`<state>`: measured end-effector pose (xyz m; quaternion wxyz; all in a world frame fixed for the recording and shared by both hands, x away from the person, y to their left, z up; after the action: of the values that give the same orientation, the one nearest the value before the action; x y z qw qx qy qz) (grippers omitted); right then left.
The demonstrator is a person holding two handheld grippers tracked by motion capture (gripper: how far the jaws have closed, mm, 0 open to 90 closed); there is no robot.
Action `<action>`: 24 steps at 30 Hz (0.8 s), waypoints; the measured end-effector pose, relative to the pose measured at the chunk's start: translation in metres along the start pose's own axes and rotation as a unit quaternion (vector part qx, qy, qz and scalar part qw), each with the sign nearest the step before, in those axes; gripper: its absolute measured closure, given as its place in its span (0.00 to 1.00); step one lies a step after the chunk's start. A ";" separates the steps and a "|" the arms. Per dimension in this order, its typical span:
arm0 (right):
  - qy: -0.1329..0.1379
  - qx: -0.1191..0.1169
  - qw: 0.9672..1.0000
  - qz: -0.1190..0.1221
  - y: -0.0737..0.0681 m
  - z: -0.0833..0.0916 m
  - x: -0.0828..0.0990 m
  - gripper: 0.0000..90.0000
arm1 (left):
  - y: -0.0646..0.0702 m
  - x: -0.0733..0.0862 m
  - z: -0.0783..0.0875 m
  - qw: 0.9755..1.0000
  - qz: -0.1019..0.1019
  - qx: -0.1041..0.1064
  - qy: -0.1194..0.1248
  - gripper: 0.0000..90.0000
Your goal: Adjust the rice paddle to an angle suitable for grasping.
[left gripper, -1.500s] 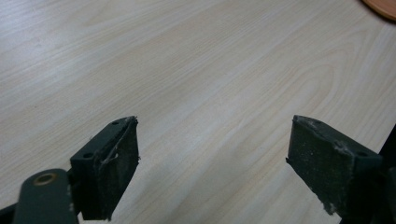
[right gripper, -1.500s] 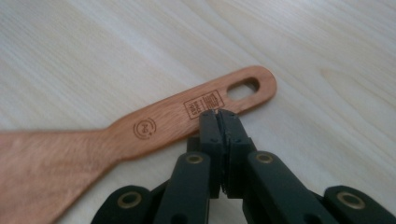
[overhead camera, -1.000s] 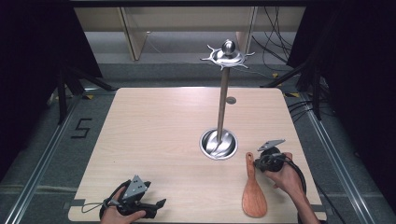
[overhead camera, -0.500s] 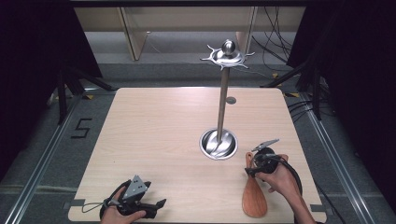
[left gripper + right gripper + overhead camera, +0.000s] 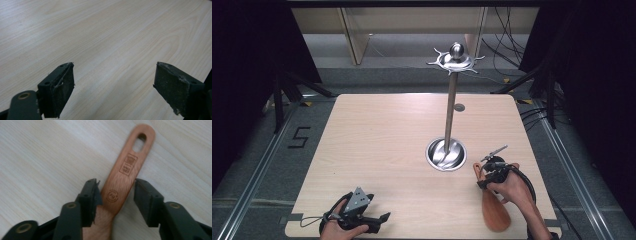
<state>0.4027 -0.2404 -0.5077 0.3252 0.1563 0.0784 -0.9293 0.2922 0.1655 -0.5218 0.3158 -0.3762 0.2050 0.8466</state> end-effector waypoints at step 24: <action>-0.139 0.016 0.989 0.046 0.005 -0.005 -0.030 0.74 | 0.001 -0.001 -0.001 1.000 0.009 0.005 0.003 0.18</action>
<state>0.4293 -0.2257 -0.5020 0.3729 0.0343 0.0101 -0.9272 0.2923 0.1637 -0.5214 0.3092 -0.3753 0.2133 0.8474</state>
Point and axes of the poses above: each handheld gripper's, and its own axes: z roughly backward along the jaws, x roughly out of its underside, y roughly to its right, the point moved 3 cm from there along -z, roughly forward along the jaws, and after that the axes turned 4 degrees about z, right-handed, at the moved point
